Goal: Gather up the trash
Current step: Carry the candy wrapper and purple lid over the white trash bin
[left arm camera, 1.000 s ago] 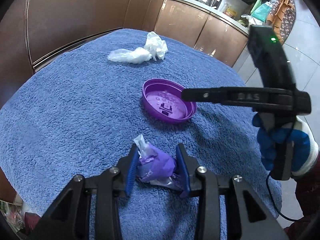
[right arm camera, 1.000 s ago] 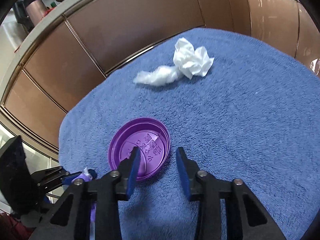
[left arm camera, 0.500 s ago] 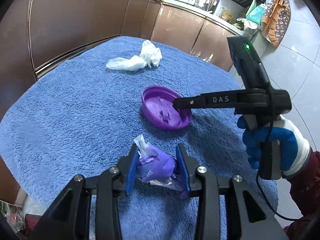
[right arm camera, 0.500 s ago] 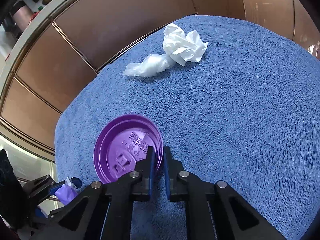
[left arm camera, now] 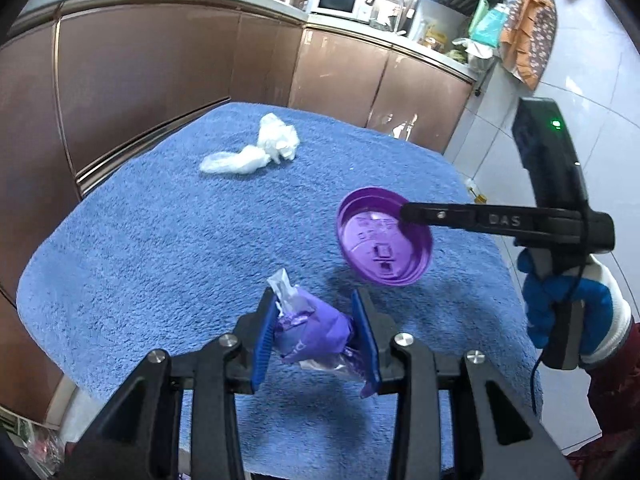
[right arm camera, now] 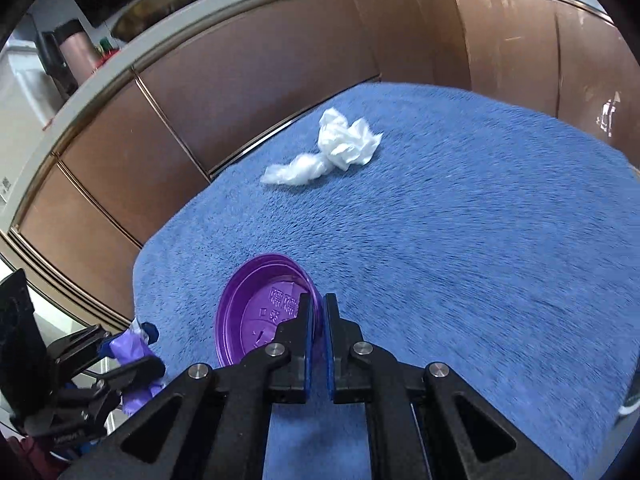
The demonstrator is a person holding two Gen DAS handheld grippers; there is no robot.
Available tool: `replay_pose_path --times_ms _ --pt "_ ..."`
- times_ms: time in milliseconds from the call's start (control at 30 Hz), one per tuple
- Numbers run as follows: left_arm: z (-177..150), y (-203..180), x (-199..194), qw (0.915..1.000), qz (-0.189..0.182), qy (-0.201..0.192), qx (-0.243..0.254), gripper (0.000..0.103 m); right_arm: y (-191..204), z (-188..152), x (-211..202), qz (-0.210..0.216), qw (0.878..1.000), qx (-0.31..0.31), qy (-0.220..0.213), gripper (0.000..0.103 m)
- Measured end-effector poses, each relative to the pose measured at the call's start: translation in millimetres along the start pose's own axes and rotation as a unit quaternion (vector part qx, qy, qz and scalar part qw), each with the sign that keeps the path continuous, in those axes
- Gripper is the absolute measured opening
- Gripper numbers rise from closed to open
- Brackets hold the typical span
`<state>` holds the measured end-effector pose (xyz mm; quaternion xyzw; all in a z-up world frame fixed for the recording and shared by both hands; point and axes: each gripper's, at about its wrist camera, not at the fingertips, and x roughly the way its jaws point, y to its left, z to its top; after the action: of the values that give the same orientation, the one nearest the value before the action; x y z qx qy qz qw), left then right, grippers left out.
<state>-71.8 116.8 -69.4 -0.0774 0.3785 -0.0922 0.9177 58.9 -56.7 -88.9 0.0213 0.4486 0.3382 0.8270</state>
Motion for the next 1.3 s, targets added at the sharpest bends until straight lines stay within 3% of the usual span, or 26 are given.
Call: replay_pose_path --times_ms 367,667,833,1033,1300 --pt "36.5 -64.2 5.5 0.9967 -0.043 -0.009 0.068 0.035 -43.1 -25.8 -102.3 -0.031 0.992 0.06 -0.103 0.005" --pt "85.1 -137.6 47.3 0.9872 -0.105 -0.001 0.12 0.035 -119.1 -61.1 -196.2 -0.128 0.963 0.141 -0.19 0.005" --pt "130.9 -204.6 102.8 0.977 -0.152 0.018 0.148 0.035 -171.8 -69.5 -219.9 -0.189 0.94 0.185 -0.215 0.005" --pt "175.5 -295.0 189.3 0.9648 -0.2 0.05 0.163 0.035 -245.7 -70.4 -220.1 -0.283 0.911 0.215 -0.207 0.005" --pt "185.2 -373.9 314.7 0.9568 -0.217 0.128 0.145 0.035 -324.6 -78.7 -202.4 -0.385 0.875 0.242 -0.169 0.005"
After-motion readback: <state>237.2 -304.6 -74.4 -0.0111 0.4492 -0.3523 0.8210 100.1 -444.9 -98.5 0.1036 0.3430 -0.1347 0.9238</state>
